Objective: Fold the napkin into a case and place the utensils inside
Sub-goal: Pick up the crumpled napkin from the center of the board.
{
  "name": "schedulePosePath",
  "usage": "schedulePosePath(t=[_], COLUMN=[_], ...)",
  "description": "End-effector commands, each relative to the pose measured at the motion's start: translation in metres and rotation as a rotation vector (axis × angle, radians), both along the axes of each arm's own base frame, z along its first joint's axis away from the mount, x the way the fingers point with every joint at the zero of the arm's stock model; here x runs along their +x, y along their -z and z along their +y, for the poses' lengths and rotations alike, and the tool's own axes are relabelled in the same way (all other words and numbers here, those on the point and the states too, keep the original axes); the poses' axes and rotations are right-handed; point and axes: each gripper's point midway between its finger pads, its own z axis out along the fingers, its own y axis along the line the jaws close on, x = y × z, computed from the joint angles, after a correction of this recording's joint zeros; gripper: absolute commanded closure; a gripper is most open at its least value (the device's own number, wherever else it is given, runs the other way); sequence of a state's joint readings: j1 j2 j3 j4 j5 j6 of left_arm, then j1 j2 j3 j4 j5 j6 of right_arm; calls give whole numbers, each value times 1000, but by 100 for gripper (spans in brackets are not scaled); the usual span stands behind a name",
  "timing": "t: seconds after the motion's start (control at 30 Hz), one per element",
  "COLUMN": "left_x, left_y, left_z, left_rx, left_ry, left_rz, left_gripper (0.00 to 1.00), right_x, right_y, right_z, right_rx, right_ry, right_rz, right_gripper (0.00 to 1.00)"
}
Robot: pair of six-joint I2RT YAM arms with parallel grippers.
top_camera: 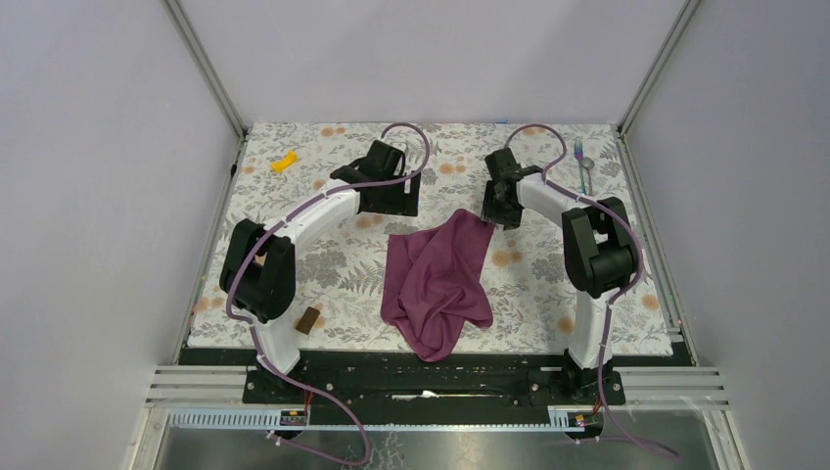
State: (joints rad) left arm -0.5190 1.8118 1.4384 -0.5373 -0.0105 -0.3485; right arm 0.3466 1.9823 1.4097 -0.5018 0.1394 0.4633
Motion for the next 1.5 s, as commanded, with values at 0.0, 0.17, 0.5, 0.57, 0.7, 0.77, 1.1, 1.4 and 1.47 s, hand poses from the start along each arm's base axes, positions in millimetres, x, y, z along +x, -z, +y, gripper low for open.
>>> schedulePosePath(t=[0.0, 0.17, 0.5, 0.57, 0.7, 0.77, 1.1, 1.4, 1.47], left_x=[10, 7, 4, 4, 5, 5, -8, -17, -20], left_y=[-28, -29, -36, -35, -32, -30, 27, 75, 85], left_z=[-6, -10, -16, -15, -9, -4, 11, 20, 20], left_rx=[-67, -85, -120, -119, -114, -110, 64, 261, 294], left_ry=[5, 23, 54, 56, 62, 59, 152, 161, 170], left_rz=[-51, -44, -41, -35, -21, -16, 141, 207, 232], left_gripper=[15, 15, 15, 14, 9, 6, 9, 27, 27], right_x=[2, 8, 15, 10, 2, 0, -6, -16, -16], right_y=[-2, 5, 21, 29, 36, 36, 2, -1, -2], right_z=[-3, 1, 3, 1, 0, -3, -12, -9, -9], right_rx=[-58, -71, -99, -112, -89, -79, -9, 22, 21], right_ry=[-9, -14, -11, -11, -10, -4, -39, -76, -79], right_rz=[7, 14, 33, 52, 54, 39, -87, -90, -95], right_gripper=[45, 45, 47, 55, 78, 88, 100, 100, 100])
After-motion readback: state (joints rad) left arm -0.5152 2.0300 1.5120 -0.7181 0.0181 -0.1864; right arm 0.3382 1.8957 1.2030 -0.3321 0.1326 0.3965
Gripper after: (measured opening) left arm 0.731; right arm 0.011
